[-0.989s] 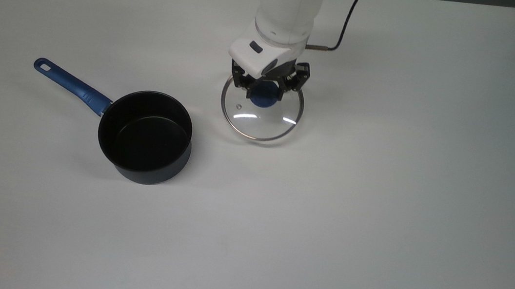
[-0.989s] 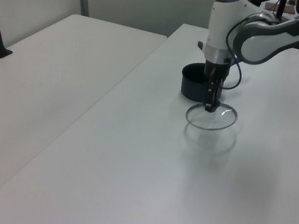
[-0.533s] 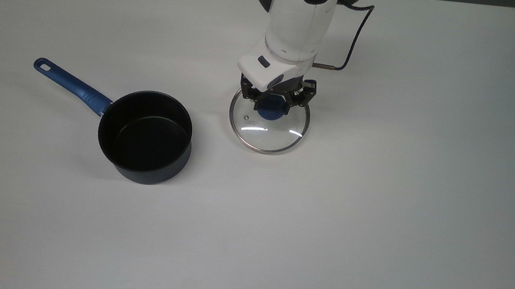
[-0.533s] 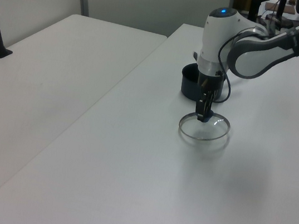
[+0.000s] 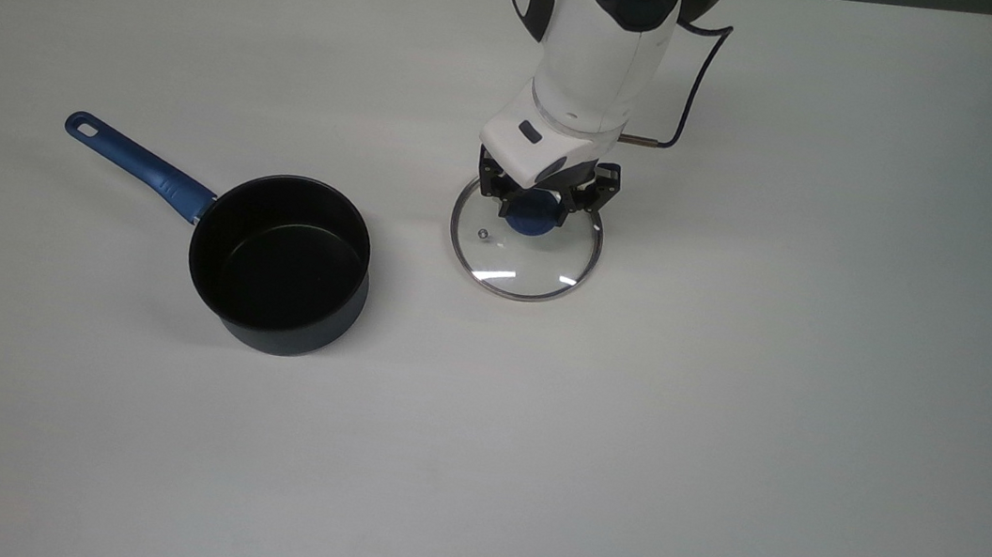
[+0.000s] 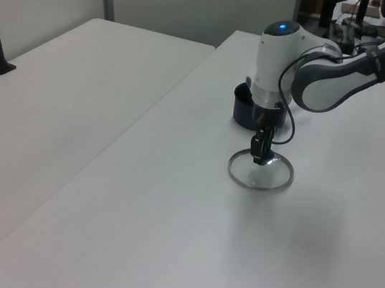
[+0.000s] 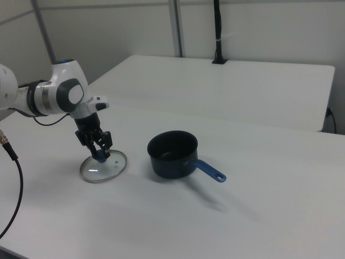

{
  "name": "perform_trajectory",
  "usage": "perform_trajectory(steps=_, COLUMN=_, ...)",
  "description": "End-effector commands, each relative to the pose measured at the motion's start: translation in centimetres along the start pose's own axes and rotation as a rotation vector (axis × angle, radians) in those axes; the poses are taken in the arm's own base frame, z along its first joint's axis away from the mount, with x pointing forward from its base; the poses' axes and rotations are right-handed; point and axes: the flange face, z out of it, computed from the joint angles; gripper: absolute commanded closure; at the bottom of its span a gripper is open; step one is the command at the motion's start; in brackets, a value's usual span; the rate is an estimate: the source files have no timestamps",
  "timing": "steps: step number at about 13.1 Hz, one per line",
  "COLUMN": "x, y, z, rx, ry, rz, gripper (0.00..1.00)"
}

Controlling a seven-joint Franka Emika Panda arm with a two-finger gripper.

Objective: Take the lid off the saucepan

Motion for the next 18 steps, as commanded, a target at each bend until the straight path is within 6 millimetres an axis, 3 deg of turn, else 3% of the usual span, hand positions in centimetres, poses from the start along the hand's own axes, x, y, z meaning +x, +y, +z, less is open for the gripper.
perform_trajectory(steps=1, x=-0.2, y=-1.0, z=1.2, rx=-0.023, ry=0.006, rz=-0.003, gripper=0.37)
perform_trajectory(steps=4, x=-0.1, y=-0.4, z=0.5, rx=-0.023, ry=0.007, rz=0.007, gripper=0.03)
perform_trajectory(steps=5, x=-0.2, y=0.0, z=-0.4, rx=-0.023, ry=0.006, rz=0.012, gripper=0.0)
perform_trajectory(steps=7, x=-0.5, y=1.1, z=-2.6, rx=-0.021, ry=0.005, rz=0.018, gripper=0.0)
perform_trajectory(steps=11, x=-1.6, y=6.4, z=-9.3, rx=0.011, ry=0.018, rz=0.012, gripper=0.0)
perform_trajectory(steps=18, x=-3.8, y=17.5, z=-19.6, rx=0.105, ry=0.066, rz=0.038, gripper=0.0)
